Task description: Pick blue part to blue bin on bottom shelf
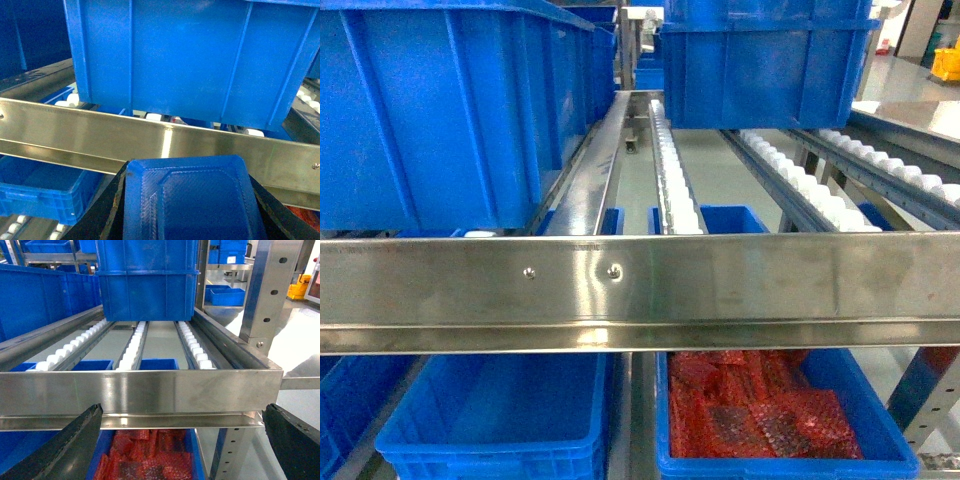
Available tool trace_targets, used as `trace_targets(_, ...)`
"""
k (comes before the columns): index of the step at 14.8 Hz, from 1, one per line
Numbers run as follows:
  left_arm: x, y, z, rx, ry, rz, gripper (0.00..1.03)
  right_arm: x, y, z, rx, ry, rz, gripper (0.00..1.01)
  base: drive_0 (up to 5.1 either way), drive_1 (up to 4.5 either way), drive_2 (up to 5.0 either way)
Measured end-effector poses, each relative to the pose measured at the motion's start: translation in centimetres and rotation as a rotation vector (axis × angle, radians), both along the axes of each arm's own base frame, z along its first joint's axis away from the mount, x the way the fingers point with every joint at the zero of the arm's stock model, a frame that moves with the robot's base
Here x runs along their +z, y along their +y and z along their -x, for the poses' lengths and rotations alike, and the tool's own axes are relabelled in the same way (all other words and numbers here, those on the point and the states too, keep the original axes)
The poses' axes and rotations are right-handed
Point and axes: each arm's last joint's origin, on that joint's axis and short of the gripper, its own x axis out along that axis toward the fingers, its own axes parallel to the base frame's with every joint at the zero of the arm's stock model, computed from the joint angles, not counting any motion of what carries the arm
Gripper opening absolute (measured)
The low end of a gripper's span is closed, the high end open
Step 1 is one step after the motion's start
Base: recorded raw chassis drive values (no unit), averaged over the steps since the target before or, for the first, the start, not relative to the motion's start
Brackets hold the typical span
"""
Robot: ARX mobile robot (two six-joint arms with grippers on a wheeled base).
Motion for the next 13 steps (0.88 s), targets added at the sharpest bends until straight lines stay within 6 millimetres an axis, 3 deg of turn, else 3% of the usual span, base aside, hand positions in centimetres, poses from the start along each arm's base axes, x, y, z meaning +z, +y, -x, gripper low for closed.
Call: trace_targets(13,-0.03,0.0,0.0,-0.002,0.003,0.0,0.44,0.03,0.0,0.0,-0.001,-0.003,0.0,0.98,0.0,0.0,0.0)
